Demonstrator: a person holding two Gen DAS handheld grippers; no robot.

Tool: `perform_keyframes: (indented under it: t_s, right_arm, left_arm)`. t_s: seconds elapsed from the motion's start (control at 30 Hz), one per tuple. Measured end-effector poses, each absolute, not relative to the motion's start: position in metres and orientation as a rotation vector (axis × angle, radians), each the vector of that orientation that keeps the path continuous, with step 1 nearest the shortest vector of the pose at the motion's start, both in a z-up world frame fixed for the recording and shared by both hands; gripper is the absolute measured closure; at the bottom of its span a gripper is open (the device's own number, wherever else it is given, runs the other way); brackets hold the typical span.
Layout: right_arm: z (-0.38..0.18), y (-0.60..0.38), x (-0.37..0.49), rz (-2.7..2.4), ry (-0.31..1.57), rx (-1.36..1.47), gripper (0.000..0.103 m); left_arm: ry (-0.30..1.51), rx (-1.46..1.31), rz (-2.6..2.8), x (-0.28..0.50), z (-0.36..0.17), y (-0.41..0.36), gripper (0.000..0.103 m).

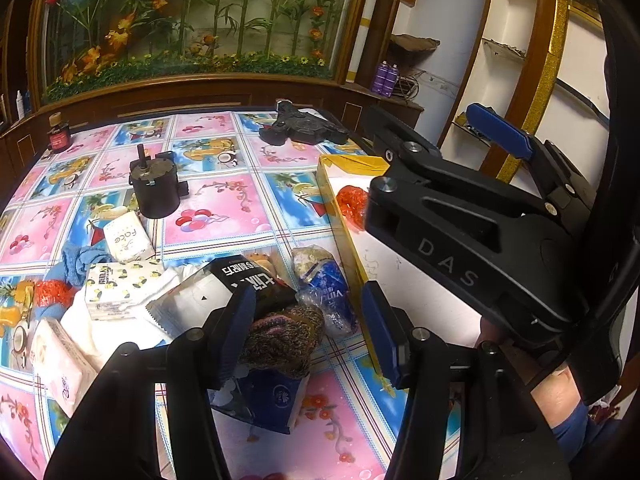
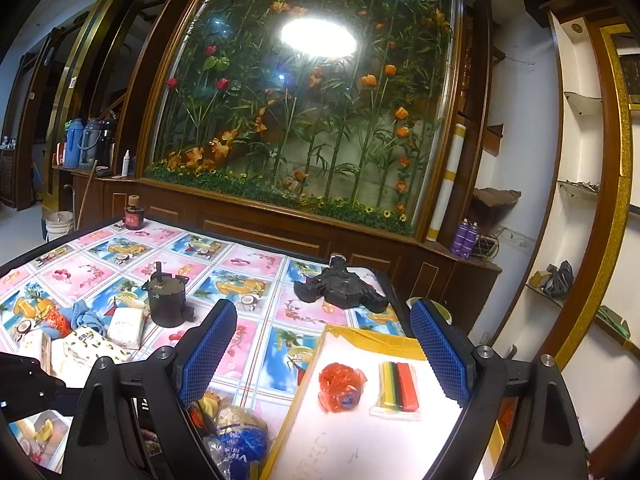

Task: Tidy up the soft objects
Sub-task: 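Move both tools back over the pile on the tablecloth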

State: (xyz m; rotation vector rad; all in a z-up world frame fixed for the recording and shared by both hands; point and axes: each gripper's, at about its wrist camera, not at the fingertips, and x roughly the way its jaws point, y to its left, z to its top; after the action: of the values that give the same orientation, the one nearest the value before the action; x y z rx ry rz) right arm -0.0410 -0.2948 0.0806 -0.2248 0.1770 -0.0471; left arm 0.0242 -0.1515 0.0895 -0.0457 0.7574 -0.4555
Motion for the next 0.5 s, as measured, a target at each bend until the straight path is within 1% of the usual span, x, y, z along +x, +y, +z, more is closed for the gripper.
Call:
perform_keyframes:
  t_s: [0.37, 0.5]
  right_arm:
    - [0.087, -0.280, -0.046, -0.034, 0.182, -0.226, 0.014]
    - [0.089, -0.290, -0.042, 0.065, 0.237, -0.141, 0.014]
  left_arm:
    - [0.756, -0.052, -0.446, 0.021, 0.090, -0.144, 0.050]
    - [0.748, -0.055, -0.426, 0.012, 0.093, -0.131, 0.050]
